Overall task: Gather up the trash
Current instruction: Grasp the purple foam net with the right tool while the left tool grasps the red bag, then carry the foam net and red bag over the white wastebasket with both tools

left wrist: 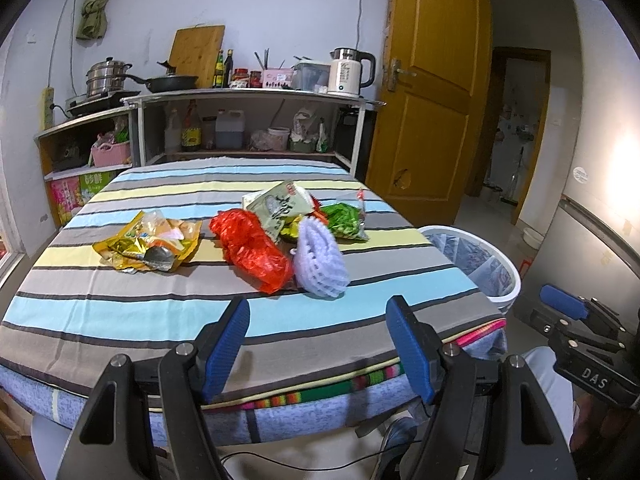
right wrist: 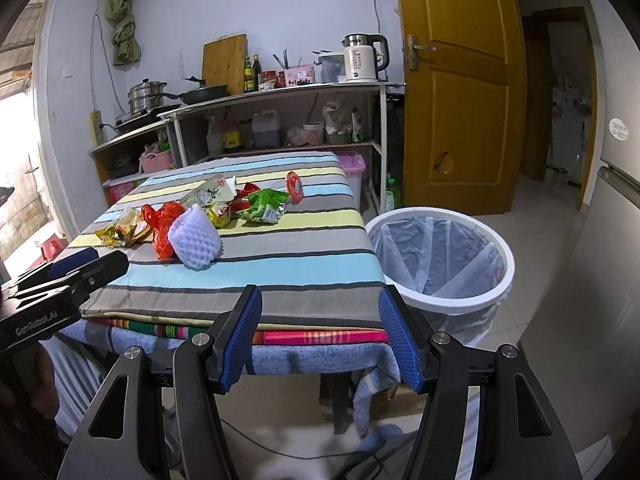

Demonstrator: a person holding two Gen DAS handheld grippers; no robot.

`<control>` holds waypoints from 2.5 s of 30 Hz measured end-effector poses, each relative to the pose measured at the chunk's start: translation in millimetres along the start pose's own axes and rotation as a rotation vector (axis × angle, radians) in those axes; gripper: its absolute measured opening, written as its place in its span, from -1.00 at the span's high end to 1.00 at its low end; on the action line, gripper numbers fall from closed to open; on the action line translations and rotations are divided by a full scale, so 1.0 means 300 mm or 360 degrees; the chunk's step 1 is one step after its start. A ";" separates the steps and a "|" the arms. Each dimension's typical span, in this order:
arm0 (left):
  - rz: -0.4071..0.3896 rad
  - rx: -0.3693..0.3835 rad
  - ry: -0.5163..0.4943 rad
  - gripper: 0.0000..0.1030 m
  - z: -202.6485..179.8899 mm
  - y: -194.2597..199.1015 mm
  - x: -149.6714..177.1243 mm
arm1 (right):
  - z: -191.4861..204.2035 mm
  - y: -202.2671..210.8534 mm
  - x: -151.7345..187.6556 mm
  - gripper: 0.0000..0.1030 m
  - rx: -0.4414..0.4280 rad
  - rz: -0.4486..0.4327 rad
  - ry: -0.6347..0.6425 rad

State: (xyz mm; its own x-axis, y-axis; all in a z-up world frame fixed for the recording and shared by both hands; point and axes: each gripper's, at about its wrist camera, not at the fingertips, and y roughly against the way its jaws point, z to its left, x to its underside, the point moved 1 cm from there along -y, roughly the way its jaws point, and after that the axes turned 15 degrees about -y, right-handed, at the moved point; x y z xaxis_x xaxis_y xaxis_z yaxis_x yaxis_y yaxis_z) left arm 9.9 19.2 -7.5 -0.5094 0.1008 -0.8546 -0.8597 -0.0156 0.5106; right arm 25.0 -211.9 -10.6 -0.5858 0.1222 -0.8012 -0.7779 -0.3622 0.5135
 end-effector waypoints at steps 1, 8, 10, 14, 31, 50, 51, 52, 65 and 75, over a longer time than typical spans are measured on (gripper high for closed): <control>0.0010 -0.0002 0.0005 -0.41 0.008 -0.009 0.002 | 0.006 -0.007 -0.003 -0.19 -0.0008 0.0005 0.0008; 0.0088 -0.0002 0.0072 -0.41 0.101 -0.072 0.011 | 0.075 -0.072 -0.028 -0.19 -0.0092 0.0039 0.0092; 0.0109 0.0004 0.0098 -0.40 0.130 -0.089 0.010 | 0.102 -0.097 -0.037 -0.19 -0.0119 0.0054 0.0119; 0.0120 0.0000 0.0157 -0.40 0.197 -0.115 -0.001 | 0.158 -0.153 -0.052 -0.19 -0.0182 0.0091 0.0164; 0.0114 -0.0027 0.0257 -0.40 0.358 -0.163 -0.018 | 0.371 -0.417 -0.067 -0.12 -0.0389 0.0332 0.0257; 0.0198 0.0114 0.0269 -0.14 0.292 -0.320 -0.087 | 0.269 -0.440 -0.091 0.59 -0.0366 0.0427 0.0060; 0.0214 0.0108 0.0271 -0.10 0.289 -0.331 -0.086 | 0.261 -0.433 -0.094 0.59 -0.0365 0.0423 0.0053; 0.0231 0.0101 0.0275 -0.06 0.286 -0.340 -0.084 | 0.254 -0.431 -0.098 0.59 -0.0365 0.0420 0.0047; 0.0232 0.0021 0.0245 0.61 0.278 -0.321 -0.100 | 0.192 -0.375 -0.108 0.58 -0.0352 0.0370 -0.0003; 0.0190 -0.0005 0.0198 0.79 0.277 -0.267 -0.110 | 0.171 -0.319 -0.120 0.58 -0.0333 0.0317 -0.0017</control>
State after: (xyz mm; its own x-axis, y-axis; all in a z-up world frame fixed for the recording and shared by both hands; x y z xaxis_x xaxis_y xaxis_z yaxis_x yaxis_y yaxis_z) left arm 98.8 99.8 -12.2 -0.6084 -0.0261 -0.7932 -0.7929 -0.0229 0.6090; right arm 109.0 -134.2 -15.1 -0.7255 0.0389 -0.6872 -0.5843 -0.5625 0.5850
